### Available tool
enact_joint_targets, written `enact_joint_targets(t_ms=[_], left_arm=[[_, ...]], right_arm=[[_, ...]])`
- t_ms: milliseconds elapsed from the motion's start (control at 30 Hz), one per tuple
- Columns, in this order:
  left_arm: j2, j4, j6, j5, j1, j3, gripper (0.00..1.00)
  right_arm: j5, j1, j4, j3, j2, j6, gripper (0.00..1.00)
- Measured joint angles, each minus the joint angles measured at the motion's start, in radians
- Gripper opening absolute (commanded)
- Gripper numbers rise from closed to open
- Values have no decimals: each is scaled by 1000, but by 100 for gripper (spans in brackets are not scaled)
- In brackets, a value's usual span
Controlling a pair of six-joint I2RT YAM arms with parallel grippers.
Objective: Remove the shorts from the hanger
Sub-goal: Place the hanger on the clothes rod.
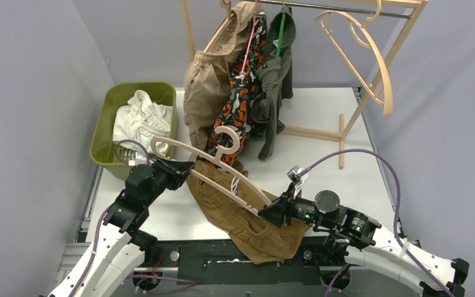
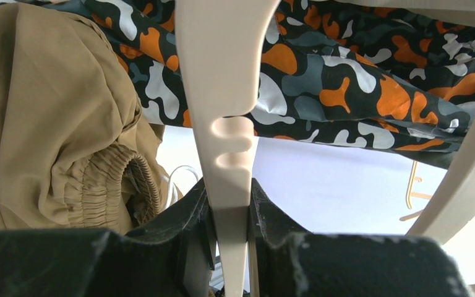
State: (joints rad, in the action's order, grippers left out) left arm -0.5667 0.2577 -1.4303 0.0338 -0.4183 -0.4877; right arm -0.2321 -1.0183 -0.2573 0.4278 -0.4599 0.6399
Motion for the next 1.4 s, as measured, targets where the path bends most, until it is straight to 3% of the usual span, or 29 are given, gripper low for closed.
enact_joint_targets(t_ms=[167, 267, 400, 533, 633, 733, 867, 967, 1100, 1400], left_arm=[[-8, -13, -6, -11, 3, 0, 0], [-29, -32, -7, -14, 3, 0, 0], [-50, -50, -20, -13, 3, 5, 0], [-47, -65, -35, -13, 3, 14, 0], [-45, -76, -34, -5, 3, 14, 2], [-45, -88, -27, 12, 3, 14, 15], [-34, -97, 2, 18, 3, 14, 56], [-6, -102, 56, 2, 9, 11, 71], [24, -80, 148, -27, 9, -53, 77], [167, 32, 308, -207, 9, -233, 79]], right_arm=[[23, 0, -23, 18, 38, 0, 41], [29, 0, -45, 33, 40, -8, 27], [34, 0, -95, 72, 36, -27, 27], [41, 0, -126, 109, 39, -40, 6], [50, 0, -134, 109, 56, -54, 1], [54, -1, -143, 112, 75, -67, 0], [66, -3, -176, 142, 76, -73, 0], [79, -3, -203, 181, 76, -72, 0], [86, -3, -195, 220, 78, -85, 0], [99, -3, -132, 259, 164, -204, 0]])
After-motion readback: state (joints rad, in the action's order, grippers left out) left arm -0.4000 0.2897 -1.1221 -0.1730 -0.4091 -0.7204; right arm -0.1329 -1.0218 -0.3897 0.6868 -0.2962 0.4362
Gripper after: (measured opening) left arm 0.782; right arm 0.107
